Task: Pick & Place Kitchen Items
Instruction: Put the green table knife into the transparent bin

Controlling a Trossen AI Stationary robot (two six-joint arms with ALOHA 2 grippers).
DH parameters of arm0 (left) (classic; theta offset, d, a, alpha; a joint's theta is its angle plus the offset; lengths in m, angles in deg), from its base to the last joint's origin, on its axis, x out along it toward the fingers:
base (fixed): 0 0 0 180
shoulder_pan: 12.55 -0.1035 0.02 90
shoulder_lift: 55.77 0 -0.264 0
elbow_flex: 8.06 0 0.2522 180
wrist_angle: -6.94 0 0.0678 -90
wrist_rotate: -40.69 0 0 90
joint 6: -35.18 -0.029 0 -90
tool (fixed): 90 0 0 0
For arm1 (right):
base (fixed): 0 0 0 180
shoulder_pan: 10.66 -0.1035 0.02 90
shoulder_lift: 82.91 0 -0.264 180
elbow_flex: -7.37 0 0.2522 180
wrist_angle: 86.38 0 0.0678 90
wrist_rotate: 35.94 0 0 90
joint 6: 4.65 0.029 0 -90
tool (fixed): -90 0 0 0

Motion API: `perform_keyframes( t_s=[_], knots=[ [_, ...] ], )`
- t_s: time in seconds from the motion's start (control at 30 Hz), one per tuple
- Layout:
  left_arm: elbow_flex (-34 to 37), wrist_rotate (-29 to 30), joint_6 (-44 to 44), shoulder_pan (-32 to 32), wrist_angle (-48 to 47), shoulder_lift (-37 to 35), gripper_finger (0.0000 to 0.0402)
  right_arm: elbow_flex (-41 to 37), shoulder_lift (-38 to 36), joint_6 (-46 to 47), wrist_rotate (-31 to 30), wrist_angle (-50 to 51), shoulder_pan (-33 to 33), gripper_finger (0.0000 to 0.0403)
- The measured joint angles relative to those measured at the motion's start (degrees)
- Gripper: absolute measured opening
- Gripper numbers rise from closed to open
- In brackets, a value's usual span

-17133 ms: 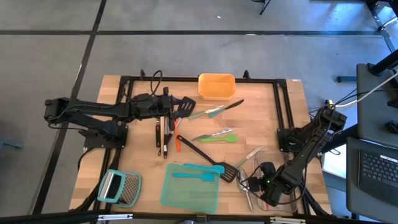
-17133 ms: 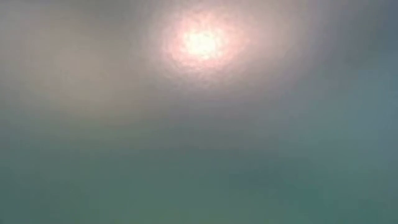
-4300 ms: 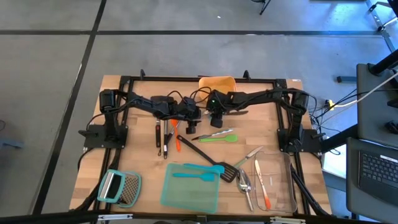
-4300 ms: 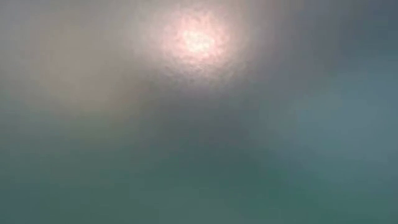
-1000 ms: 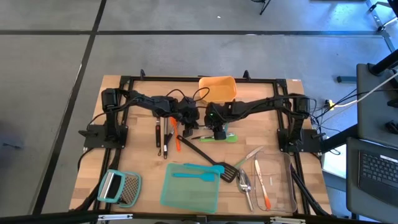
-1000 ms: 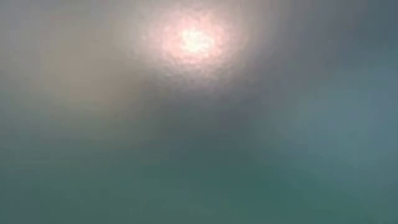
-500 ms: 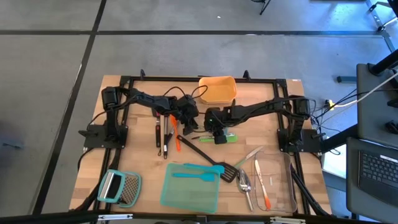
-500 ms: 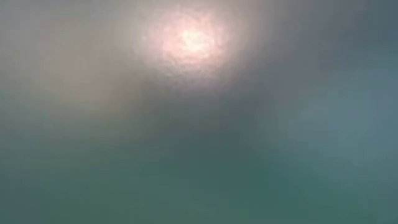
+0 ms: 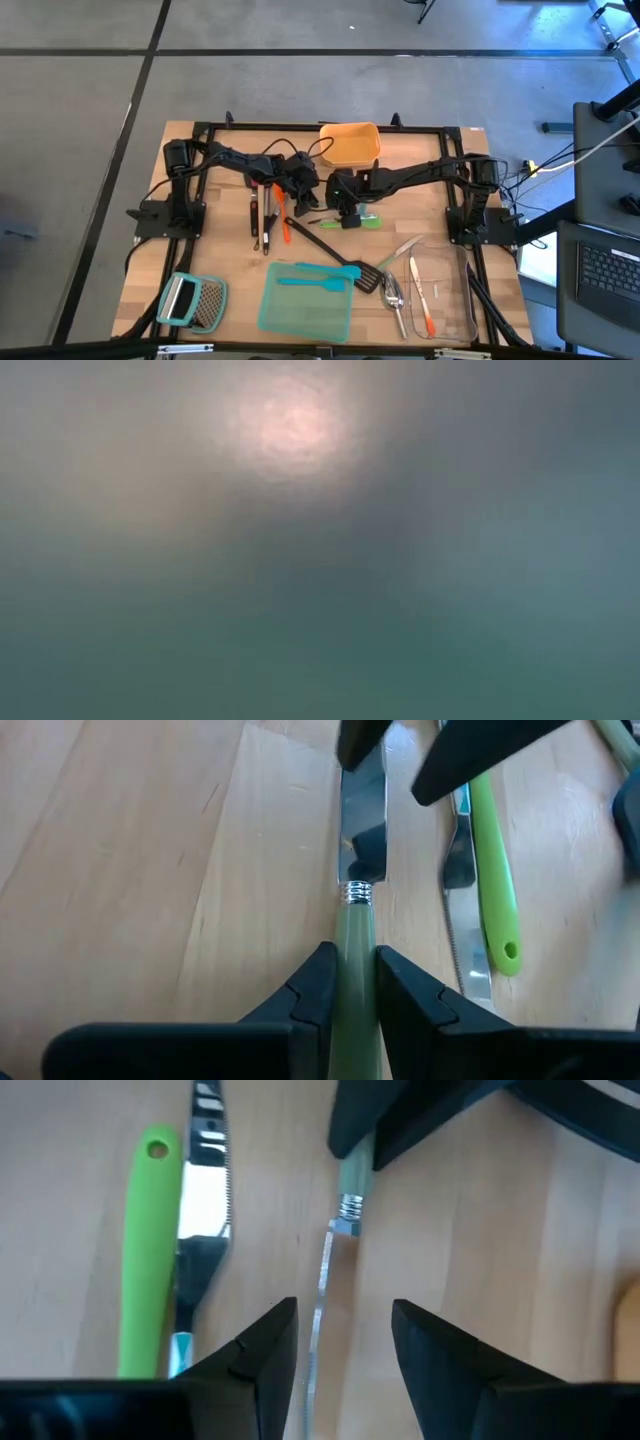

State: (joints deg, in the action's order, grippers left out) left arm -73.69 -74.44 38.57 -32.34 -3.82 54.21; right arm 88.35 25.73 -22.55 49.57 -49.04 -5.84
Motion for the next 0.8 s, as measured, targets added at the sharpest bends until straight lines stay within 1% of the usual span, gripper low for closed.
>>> perform_keyframes(
  t_s=[0.2, 0.3, 0.53, 0.67, 0.73, 0.8],
  knots=[
    [0.0, -0.63, 0.78, -0.2, 0.02, 0.02, 0.0053, 0.02, 0.89, 0.58, 0.83, -0.44, -0.01, 0.0165],
    [0.06, -2.13, 1.18, -0.28, 0.52, 0.07, 0.0053, 0.02, 1.73, 0.57, 0.71, -0.8, 0.0, 0.0165],
    [0.13, -2.85, 1.86, -0.31, 1.09, 0.09, 0.0052, 0.07, 3.47, 0.58, -2.5, -1.57, 0.17, 0.0165],
    [0.15, -3.0, 1.91, -0.31, 1.28, 0.09, 0.0052, 0.09, 3.56, 1.01, -2.22, -1.78, 0.68, 0.0165],
    [0.17, -3.1, 1.93, -0.31, 1.42, 0.09, 0.0052, 0.09, 3.58, 1.55, -2.1, -1.85, 0.79, 0.016],
    [0.17, -3.12, 1.95, -0.31, 1.57, 0.09, 0.0052, 0.09, 3.63, 3.37, -1.83, -1.76, 0.81, 0.0147]
  ],
)
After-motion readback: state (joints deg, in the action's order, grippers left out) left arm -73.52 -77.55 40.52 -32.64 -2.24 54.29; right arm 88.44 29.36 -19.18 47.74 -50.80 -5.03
